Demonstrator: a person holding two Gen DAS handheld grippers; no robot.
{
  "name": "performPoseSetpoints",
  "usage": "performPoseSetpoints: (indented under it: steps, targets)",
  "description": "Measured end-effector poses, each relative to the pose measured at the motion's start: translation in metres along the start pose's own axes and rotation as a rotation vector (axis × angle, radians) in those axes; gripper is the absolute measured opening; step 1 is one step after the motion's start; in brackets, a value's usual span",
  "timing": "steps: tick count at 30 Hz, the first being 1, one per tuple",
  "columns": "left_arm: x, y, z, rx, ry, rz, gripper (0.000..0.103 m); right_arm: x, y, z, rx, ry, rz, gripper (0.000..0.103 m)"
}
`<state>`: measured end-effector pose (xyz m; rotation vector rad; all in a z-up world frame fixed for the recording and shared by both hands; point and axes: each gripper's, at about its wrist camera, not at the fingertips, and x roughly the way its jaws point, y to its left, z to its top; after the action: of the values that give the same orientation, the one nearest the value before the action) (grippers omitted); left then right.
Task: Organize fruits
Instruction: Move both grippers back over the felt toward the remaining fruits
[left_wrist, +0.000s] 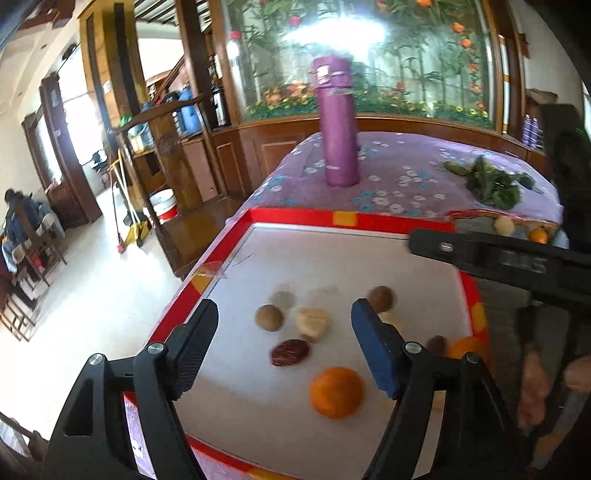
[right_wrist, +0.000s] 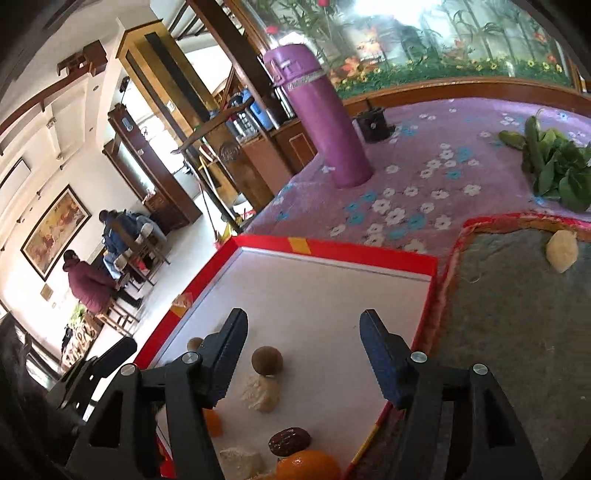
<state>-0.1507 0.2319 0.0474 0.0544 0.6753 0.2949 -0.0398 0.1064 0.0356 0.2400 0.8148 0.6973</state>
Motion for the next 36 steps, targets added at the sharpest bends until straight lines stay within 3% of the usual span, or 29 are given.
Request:
performPoseSetpoints:
  steps: [4,9,17,20,24,26,28,34,36]
  targets:
    - [-0.023,-0.016,0.000,0.035,-0.027,-0.003,0.083,-0.006,-0.004,0.002,0.041,0.002,0.028,0.066]
    - [-0.039,-0.040,-0.002,0.085,-0.027,-0.015,0.083,-0.032,-0.031,0.004,0.100,0.027,0.069,0.066]
    - [-0.032,-0.084,0.008,0.084,0.065,-0.195,0.083,-0.114,-0.119,0.038,0.051,-0.089,-0.080,0.071]
    - [-0.017,-0.102,0.031,0.075,0.090,-0.256,0.083,-0.123,-0.167,0.055,0.124,-0.104,-0.109,0.071]
    - [0.004,-0.139,0.069,0.135,0.062,-0.201,0.083,-0.121,-0.210,0.061,0.233,-0.141,-0.100,0.070]
    - [0.019,-0.163,0.082,0.186,0.064,-0.181,0.083,-0.113,-0.221,0.061,0.251,-0.099,-0.115,0.069]
    - [0.032,-0.183,0.089,0.230,0.067,-0.173,0.083,-0.108,-0.226,0.063,0.248,-0.066,-0.086,0.067]
    - [0.063,-0.215,0.086,0.278,0.061,-0.142,0.083,-0.095,-0.229,0.059,0.224,0.009,-0.189,0.067]
    - [0.068,-0.214,0.084,0.271,0.079,-0.117,0.083,-0.089,-0.232,0.056,0.238,0.049,-0.171,0.067]
